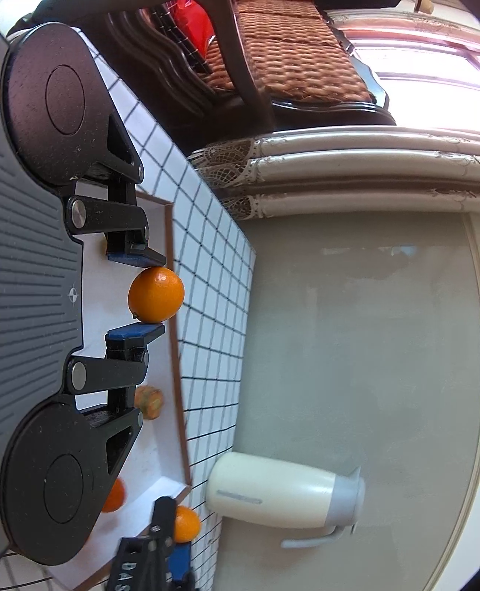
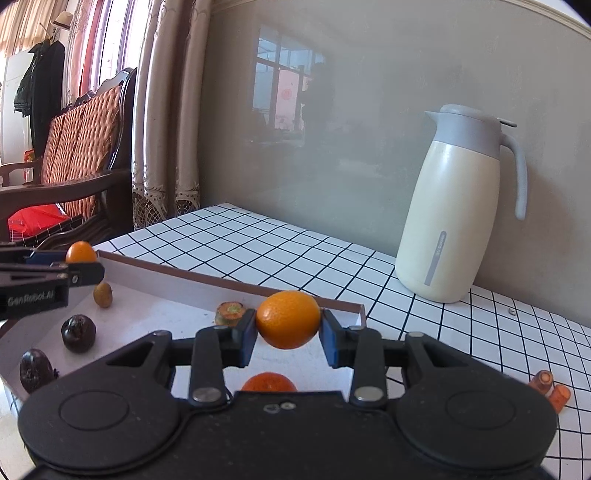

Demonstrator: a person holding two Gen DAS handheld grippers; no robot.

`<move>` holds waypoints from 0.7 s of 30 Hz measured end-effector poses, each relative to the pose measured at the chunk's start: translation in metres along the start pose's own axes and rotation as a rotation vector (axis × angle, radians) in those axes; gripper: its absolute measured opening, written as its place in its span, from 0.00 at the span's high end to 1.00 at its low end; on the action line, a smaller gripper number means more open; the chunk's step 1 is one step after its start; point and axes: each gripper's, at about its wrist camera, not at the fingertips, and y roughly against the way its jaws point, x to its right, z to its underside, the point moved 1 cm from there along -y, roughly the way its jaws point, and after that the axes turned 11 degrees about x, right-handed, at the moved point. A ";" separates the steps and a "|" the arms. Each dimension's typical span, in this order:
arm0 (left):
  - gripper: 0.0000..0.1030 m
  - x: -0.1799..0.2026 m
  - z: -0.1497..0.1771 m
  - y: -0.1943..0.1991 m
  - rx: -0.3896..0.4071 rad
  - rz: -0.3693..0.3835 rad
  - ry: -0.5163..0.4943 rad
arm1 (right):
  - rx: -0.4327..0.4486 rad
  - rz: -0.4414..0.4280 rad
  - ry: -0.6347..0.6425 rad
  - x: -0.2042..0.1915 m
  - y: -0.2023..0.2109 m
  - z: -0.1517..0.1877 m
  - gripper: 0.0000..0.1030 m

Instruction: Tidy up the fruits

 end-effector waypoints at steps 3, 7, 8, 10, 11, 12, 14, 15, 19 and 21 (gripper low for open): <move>0.69 -0.001 -0.002 -0.011 -0.006 0.002 0.004 | -0.006 0.002 -0.003 0.002 -0.007 0.000 0.73; 0.69 0.000 -0.001 -0.022 -0.021 0.007 0.004 | -0.011 0.002 -0.014 0.005 -0.015 0.000 0.73; 0.69 0.001 -0.001 -0.023 -0.020 0.004 0.004 | -0.013 0.001 -0.016 0.006 -0.017 0.000 0.73; 0.69 0.001 -0.001 -0.027 -0.021 0.003 0.003 | -0.014 -0.001 -0.021 0.008 -0.022 -0.001 0.73; 0.69 0.001 -0.001 -0.028 -0.021 0.001 0.002 | -0.012 -0.002 -0.024 0.008 -0.023 -0.001 0.73; 0.69 0.001 -0.001 -0.029 -0.021 -0.004 0.001 | -0.013 -0.005 -0.030 0.008 -0.025 -0.001 0.73; 0.68 -0.001 0.001 -0.034 -0.025 -0.018 0.006 | -0.037 -0.015 -0.036 0.010 -0.031 -0.001 0.68; 0.68 -0.002 0.002 -0.035 -0.031 -0.019 0.014 | -0.047 0.004 -0.024 0.010 -0.034 0.001 0.45; 0.00 -0.007 -0.003 -0.019 0.067 -0.050 0.039 | 0.040 0.138 0.003 0.018 -0.026 0.003 0.06; 0.00 -0.005 -0.005 -0.018 0.055 -0.044 0.029 | 0.041 0.121 -0.036 0.023 -0.026 0.002 0.06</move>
